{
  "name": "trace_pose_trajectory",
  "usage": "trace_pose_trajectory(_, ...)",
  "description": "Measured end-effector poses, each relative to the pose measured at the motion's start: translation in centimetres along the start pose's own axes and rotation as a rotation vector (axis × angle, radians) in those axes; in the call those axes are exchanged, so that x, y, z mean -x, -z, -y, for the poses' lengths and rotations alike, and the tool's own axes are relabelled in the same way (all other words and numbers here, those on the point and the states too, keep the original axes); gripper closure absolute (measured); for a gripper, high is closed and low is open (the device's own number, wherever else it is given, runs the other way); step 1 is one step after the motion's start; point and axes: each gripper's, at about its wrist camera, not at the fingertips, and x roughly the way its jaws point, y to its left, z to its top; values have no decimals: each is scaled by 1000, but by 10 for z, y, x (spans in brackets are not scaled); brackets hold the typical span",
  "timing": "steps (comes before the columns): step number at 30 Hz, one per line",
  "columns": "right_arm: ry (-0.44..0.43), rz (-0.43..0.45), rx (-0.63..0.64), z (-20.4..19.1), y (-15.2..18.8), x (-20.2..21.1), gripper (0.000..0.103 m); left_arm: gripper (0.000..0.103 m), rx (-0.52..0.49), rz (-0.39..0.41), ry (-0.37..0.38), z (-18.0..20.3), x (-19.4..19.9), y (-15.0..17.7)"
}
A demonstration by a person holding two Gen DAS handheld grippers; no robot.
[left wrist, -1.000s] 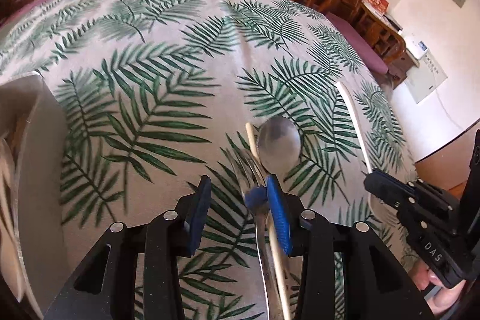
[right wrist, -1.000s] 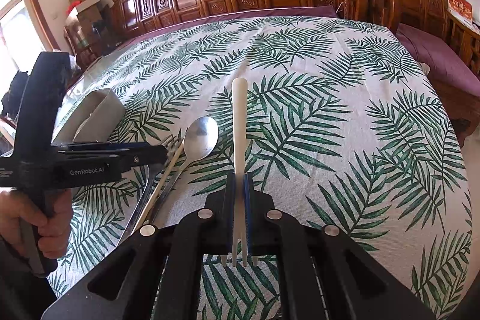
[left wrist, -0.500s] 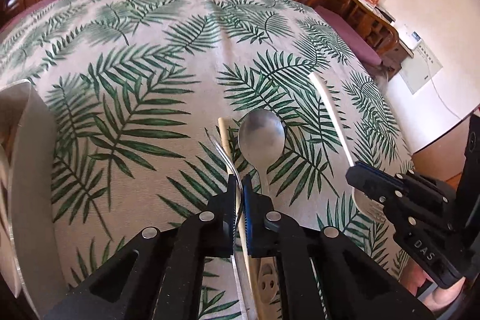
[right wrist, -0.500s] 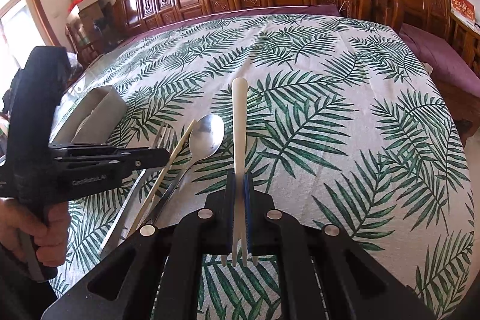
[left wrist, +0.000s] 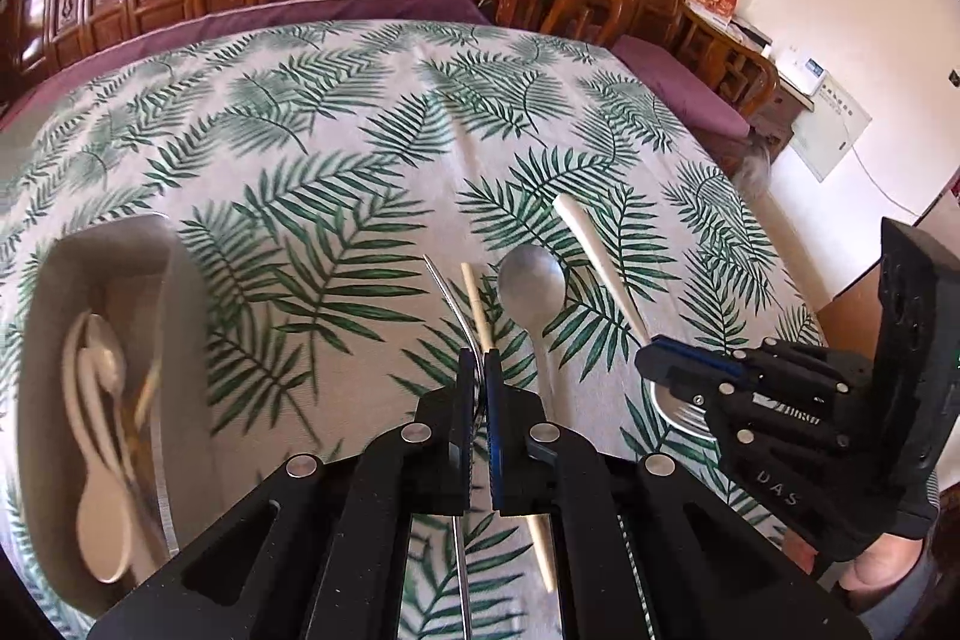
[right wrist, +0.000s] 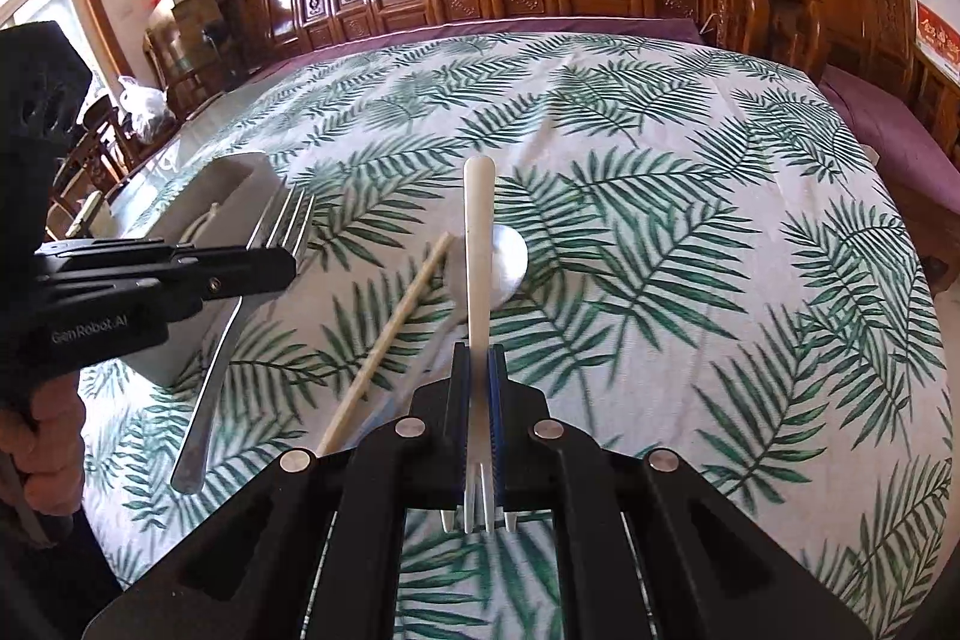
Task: Organize utensils
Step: 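Carry the metal fork into the grey tray and open the left gripper while the right holds the white fork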
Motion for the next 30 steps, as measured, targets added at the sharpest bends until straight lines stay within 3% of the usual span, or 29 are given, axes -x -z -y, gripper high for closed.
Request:
trace_pose_trajectory(17,-21,4,27,-56,2,5,96,101,18,71,-1,-53,64,2)
trace_pose_trajectory(30,-35,10,73,-97,-1,0,96,101,67,130,-25,-124,92,-9)
